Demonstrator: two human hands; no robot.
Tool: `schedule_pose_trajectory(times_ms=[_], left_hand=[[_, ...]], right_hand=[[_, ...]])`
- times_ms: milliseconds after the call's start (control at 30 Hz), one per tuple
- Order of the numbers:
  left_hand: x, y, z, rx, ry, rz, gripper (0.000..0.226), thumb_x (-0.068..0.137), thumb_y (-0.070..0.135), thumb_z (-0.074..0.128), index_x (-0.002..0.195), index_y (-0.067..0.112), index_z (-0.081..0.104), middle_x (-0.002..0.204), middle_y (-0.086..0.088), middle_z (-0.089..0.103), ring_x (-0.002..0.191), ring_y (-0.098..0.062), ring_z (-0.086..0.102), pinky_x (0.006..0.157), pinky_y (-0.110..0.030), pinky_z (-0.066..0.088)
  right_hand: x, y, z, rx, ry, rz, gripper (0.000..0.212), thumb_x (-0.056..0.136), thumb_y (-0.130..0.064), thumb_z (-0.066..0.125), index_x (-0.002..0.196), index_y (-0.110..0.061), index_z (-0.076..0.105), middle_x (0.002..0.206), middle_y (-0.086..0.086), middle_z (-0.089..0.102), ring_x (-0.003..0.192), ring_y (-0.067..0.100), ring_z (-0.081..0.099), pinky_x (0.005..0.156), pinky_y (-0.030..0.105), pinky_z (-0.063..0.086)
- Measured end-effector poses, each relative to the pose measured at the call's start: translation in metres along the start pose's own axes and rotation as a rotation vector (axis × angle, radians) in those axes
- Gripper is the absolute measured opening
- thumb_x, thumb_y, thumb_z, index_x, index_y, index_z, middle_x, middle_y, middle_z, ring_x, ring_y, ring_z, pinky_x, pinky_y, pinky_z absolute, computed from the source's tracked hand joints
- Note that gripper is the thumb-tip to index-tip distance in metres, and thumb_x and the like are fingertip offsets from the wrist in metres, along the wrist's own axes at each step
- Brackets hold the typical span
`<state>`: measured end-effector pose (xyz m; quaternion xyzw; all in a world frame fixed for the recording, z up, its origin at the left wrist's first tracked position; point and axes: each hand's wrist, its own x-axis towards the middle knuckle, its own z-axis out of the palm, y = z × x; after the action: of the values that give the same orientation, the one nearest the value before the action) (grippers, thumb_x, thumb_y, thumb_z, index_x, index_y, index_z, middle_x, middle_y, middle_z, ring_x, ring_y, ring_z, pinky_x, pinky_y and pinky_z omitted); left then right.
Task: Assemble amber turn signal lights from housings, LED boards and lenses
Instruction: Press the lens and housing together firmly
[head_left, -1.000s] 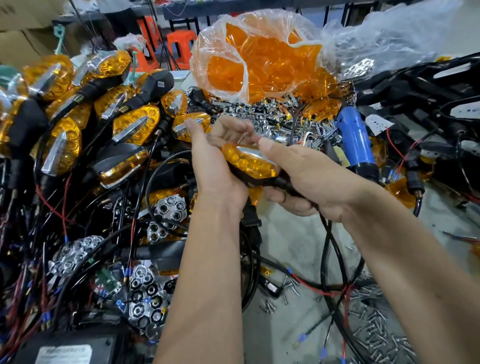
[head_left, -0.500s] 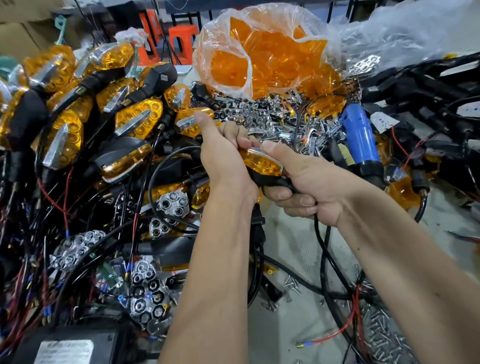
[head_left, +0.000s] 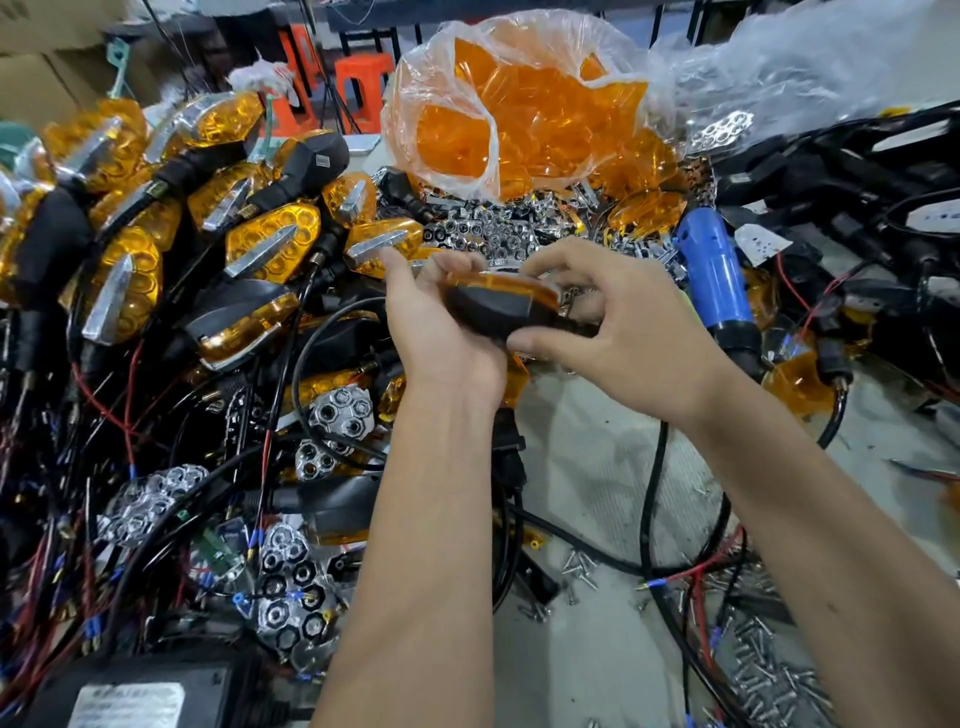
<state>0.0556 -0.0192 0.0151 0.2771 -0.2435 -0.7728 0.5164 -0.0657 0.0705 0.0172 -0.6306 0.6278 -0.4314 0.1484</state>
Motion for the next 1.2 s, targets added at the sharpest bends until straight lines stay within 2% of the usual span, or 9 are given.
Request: schedule_pose_trajectory(times_ms=[67, 133, 267, 400, 533, 633, 833, 967, 1200], left_hand=[[-0.002, 0.0, -0.001, 0.124, -0.044, -0.013, 0.067, 0.105, 0.066, 0.029, 0.083, 0.013, 0.064, 0.09, -0.011, 0.064, 0.083, -0.027, 0.063, 0.079, -0.04, 0.052], [-0.004, -0.001, -0.001, 0.276, -0.099, 0.01, 0.053, 0.105, 0.058, 0.041, 0.098, 0.015, 0.071, 0.098, -0.013, 0.07, 0.097, -0.03, 0.065, 0.091, -0.046, 0.053], [-0.005, -0.003, -0.002, 0.429, -0.196, 0.048, 0.025, 0.103, 0.036, 0.058, 0.112, 0.018, 0.072, 0.107, -0.006, 0.075, 0.099, -0.021, 0.069, 0.095, -0.043, 0.055], [-0.006, -0.006, 0.0, 0.425, -0.163, 0.114, 0.058, 0.108, 0.053, 0.038, 0.08, 0.025, 0.081, 0.098, -0.001, 0.078, 0.095, -0.021, 0.072, 0.092, -0.047, 0.056], [-0.008, -0.011, 0.006, 0.293, -0.075, 0.239, 0.071, 0.109, 0.054, 0.033, 0.055, 0.019, 0.064, 0.066, -0.001, 0.066, 0.067, -0.018, 0.065, 0.077, -0.038, 0.056], [-0.009, -0.011, 0.009, 0.17, -0.056, 0.228, 0.064, 0.108, 0.055, 0.035, 0.057, 0.016, 0.042, 0.061, -0.001, 0.049, 0.057, -0.016, 0.05, 0.065, -0.03, 0.049], [-0.01, -0.008, 0.009, 0.14, -0.068, 0.22, 0.064, 0.109, 0.051, 0.037, 0.056, 0.017, 0.031, 0.059, -0.003, 0.036, 0.052, -0.014, 0.036, 0.055, -0.026, 0.036], [-0.012, -0.005, 0.008, 0.167, -0.102, 0.253, 0.066, 0.108, 0.053, 0.039, 0.052, 0.019, 0.03, 0.055, -0.001, 0.032, 0.051, -0.014, 0.033, 0.052, -0.025, 0.033], [-0.012, 0.001, 0.007, 0.059, -0.037, 0.212, 0.065, 0.109, 0.047, 0.042, 0.05, 0.022, 0.032, 0.052, 0.003, 0.034, 0.05, -0.014, 0.032, 0.048, -0.023, 0.038]], right_hand=[[0.001, 0.004, 0.0, 0.036, 0.046, 0.063, 0.031, 0.092, -0.026, 0.076, 0.121, -0.022, 0.067, 0.105, -0.005, 0.073, 0.084, 0.014, 0.073, 0.077, 0.04, 0.061], [0.002, 0.007, -0.001, 0.104, 0.056, 0.139, 0.016, 0.104, -0.03, 0.06, 0.115, -0.022, 0.069, 0.093, -0.003, 0.073, 0.069, 0.01, 0.067, 0.061, 0.028, 0.054], [0.002, 0.012, -0.005, 0.53, 0.01, 0.41, 0.049, 0.111, -0.047, 0.037, 0.105, -0.008, 0.066, 0.073, 0.008, 0.07, 0.045, 0.014, 0.042, 0.039, 0.019, 0.029], [-0.001, 0.011, -0.009, 0.653, -0.228, 0.506, 0.064, 0.108, -0.056, 0.036, 0.101, -0.002, 0.07, 0.068, 0.014, 0.063, 0.043, 0.015, 0.037, 0.038, 0.019, 0.022], [-0.004, 0.005, -0.007, 0.687, -0.365, 0.553, 0.058, 0.107, -0.055, 0.04, 0.088, -0.01, 0.07, 0.067, 0.017, 0.062, 0.041, 0.015, 0.04, 0.035, 0.017, 0.025], [-0.004, 0.002, -0.004, 0.718, -0.41, 0.527, 0.055, 0.106, -0.057, 0.042, 0.098, -0.008, 0.066, 0.078, 0.022, 0.066, 0.047, 0.018, 0.048, 0.033, 0.019, 0.029], [-0.005, -0.004, 0.003, 0.788, -0.466, 0.542, 0.049, 0.1, -0.05, 0.053, 0.096, -0.003, 0.067, 0.082, 0.018, 0.068, 0.055, 0.017, 0.054, 0.035, 0.016, 0.033], [-0.005, -0.007, 0.005, 0.835, -0.472, 0.502, 0.044, 0.099, -0.042, 0.052, 0.101, 0.002, 0.062, 0.08, 0.017, 0.063, 0.048, 0.01, 0.043, 0.036, 0.014, 0.025], [-0.001, -0.012, 0.005, 0.762, -0.456, 0.439, 0.039, 0.089, -0.045, 0.064, 0.081, -0.006, 0.06, 0.061, 0.004, 0.059, 0.038, 0.004, 0.03, 0.034, 0.014, 0.019]])
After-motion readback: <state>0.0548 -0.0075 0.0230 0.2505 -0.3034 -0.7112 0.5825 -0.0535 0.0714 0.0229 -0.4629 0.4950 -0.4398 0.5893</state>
